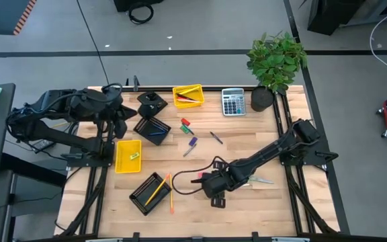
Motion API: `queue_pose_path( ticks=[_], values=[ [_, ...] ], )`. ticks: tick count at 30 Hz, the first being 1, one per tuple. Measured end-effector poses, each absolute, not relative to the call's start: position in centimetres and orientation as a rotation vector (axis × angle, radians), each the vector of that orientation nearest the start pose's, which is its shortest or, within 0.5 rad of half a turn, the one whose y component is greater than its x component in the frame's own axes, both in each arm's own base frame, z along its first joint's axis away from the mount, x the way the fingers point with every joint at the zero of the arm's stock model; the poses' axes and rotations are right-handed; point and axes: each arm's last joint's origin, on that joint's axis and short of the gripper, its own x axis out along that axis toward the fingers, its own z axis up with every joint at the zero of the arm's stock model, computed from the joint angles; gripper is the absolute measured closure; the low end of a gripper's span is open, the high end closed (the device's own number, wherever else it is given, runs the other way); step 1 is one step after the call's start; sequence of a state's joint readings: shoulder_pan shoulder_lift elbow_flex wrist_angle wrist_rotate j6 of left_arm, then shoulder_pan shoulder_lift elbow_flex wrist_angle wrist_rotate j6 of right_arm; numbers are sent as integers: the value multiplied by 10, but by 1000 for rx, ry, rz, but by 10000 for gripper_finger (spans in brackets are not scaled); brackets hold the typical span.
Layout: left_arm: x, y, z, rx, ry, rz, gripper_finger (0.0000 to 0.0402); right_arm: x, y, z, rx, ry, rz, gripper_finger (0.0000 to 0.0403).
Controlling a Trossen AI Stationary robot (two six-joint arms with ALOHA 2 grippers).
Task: Sort crayons/erasers/pens/pencils in bins
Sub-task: Put the white pencil into the bottom black basket
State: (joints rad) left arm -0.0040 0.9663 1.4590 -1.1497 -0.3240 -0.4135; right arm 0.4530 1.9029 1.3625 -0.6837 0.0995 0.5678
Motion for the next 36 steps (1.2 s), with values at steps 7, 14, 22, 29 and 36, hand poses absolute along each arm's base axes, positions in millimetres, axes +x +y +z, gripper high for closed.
queue_pose_path(
  ticks=[7,14,22,29,36],
  values=[
    [132,8,431,-381,571,442,367,326,157,159,105,1312,-12,212],
    [132,8,431,-464,555,469,382,322,155,141,115,1273,30,212],
    [132,8,430,-528,541,491,388,315,161,133,54,1240,45,232],
    [131,8,428,-589,546,534,383,312,160,125,90,1182,37,289],
    [130,9,427,-546,561,547,390,311,163,122,97,1150,33,333]
  ],
)
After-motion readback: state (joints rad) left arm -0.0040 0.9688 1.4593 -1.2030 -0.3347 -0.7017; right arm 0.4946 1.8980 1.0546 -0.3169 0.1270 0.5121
